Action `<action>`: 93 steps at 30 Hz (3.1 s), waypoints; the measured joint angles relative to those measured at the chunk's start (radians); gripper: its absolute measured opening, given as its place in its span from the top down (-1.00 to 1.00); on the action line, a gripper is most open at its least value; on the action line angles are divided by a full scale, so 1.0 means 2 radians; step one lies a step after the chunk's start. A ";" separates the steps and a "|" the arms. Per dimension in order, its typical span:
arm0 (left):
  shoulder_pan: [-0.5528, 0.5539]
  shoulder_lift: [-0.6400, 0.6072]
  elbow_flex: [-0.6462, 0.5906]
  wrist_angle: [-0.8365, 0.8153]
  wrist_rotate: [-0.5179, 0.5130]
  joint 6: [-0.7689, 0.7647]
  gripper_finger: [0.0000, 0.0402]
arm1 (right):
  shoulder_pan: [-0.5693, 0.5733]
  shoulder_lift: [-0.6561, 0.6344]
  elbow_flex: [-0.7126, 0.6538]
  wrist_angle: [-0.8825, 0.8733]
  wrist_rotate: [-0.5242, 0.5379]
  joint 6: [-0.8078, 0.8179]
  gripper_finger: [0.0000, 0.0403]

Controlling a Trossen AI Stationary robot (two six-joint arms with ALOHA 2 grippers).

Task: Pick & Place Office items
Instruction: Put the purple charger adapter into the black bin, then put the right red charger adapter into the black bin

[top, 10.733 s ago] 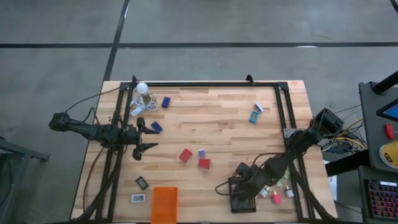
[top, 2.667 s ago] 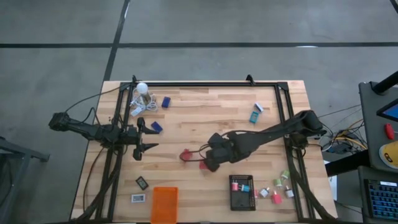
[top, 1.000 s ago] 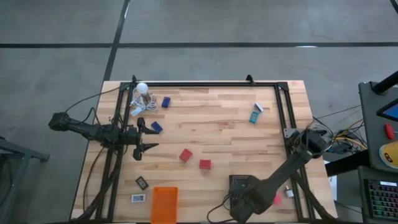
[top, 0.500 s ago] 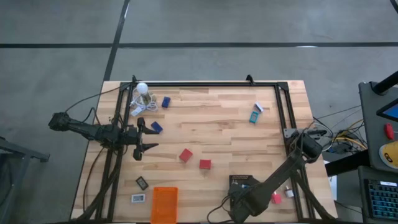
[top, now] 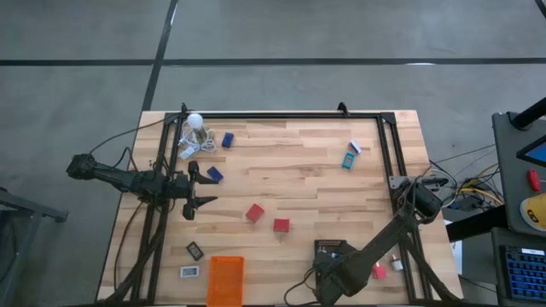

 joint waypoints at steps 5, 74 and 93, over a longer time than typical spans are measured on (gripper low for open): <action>0.000 0.000 0.000 0.000 0.000 0.000 -0.26 | 0.000 0.000 0.000 0.000 0.009 0.001 -0.03; 0.000 0.000 0.000 0.000 0.000 0.000 -0.26 | -0.199 -0.092 -0.051 0.190 0.152 -0.402 -0.07; 0.000 0.001 0.000 0.000 0.000 0.000 -0.26 | -0.220 -0.091 -0.162 0.363 0.086 -0.516 -0.07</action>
